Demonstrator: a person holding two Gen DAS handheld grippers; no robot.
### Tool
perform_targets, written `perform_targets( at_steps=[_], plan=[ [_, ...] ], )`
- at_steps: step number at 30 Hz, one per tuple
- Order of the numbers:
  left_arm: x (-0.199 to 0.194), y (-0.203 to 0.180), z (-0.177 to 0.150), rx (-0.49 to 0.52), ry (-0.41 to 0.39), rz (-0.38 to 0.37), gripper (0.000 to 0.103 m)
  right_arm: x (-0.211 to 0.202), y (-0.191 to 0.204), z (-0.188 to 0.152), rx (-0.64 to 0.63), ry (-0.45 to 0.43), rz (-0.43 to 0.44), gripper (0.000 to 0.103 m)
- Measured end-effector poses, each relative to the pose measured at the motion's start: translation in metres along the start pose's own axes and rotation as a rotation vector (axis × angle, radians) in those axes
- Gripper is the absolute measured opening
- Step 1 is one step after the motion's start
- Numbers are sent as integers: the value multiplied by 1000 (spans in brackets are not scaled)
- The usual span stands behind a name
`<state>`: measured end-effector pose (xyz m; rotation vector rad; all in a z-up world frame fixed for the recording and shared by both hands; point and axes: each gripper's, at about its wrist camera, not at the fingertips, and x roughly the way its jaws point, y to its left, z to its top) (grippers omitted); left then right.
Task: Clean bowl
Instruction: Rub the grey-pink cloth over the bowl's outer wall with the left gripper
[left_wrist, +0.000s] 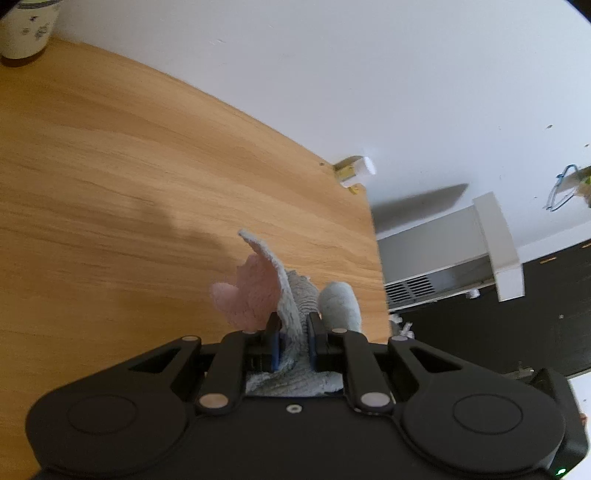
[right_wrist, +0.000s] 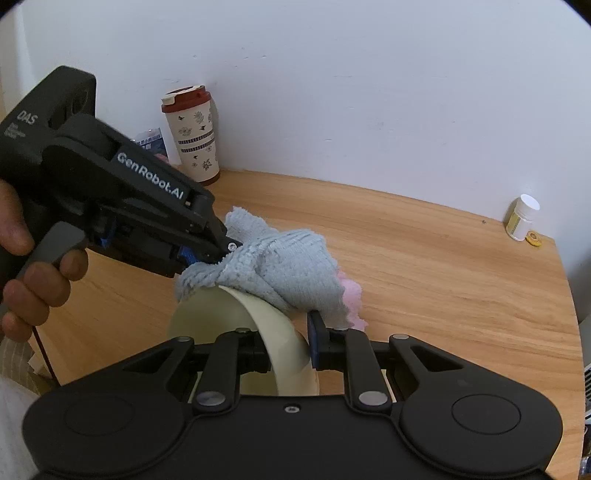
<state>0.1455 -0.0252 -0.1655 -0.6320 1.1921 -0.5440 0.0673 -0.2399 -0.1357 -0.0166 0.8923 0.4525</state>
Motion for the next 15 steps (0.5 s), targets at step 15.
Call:
perform_targets(
  at_steps=[15],
  plan=[
    [-6, 47, -14, -139, 34, 39, 13, 1, -21, 3, 35, 9, 3, 21]
  ],
)
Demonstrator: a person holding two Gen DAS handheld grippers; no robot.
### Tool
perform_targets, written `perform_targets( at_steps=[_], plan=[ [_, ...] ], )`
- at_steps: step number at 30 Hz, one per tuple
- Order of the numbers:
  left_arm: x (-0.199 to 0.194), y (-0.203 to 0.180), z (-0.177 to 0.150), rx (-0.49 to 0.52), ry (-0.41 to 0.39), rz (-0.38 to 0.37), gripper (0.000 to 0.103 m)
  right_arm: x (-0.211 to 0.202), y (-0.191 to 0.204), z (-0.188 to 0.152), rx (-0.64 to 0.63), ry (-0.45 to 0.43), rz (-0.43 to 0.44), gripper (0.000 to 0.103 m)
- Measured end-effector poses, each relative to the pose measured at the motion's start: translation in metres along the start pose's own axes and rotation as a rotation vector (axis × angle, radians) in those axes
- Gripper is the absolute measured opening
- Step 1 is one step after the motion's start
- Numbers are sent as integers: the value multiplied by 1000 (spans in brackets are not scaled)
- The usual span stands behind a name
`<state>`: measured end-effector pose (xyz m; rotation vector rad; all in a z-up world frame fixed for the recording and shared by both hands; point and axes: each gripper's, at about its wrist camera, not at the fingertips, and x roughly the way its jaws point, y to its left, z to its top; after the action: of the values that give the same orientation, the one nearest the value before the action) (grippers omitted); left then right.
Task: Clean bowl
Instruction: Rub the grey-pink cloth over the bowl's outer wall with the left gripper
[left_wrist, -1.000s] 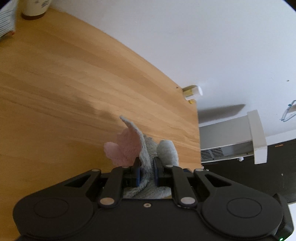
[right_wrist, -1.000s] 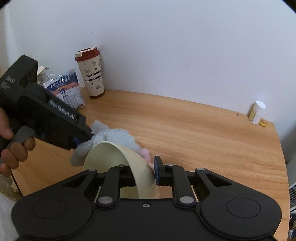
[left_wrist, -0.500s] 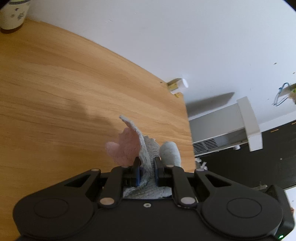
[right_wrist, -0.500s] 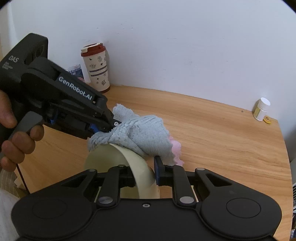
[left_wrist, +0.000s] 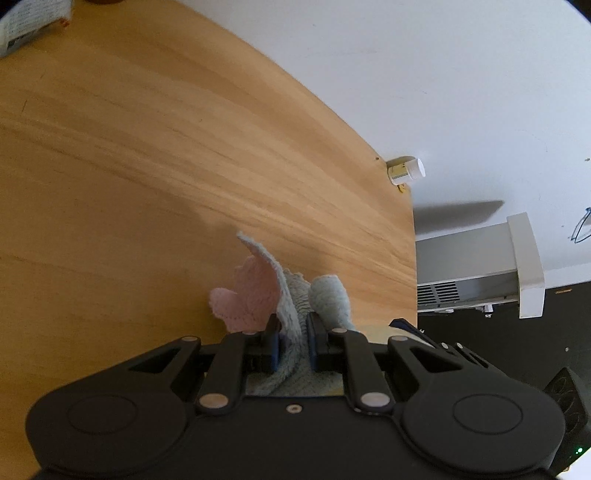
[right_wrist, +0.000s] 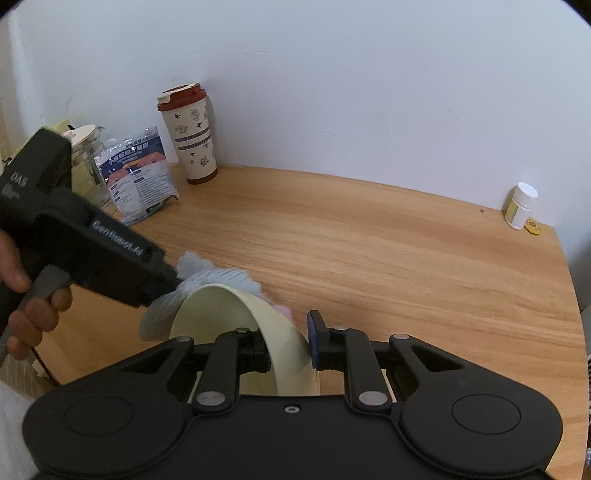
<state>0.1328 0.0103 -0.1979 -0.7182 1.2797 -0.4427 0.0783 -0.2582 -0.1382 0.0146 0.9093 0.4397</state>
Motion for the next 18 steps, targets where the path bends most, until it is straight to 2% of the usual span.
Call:
perform_targets(
  at_steps=[3, 8, 13, 15, 18],
  plan=[
    [1, -2, 2, -6, -4, 0, 12, 1, 0, 0, 2, 4, 3, 21],
    [2, -19, 9, -4, -30, -107, 12, 0, -2, 3, 9, 2, 17, 21],
    [7, -49, 12, 55, -17, -148, 13, -3, 3, 1, -16, -1, 32, 21],
    [6, -62, 11, 118, -22, -145, 13, -4, 3, 2, -17, -4, 33, 21],
    [7, -63, 9, 128, -26, -132, 13, -5, 1, 2, -8, -12, 33, 21]
  ],
)
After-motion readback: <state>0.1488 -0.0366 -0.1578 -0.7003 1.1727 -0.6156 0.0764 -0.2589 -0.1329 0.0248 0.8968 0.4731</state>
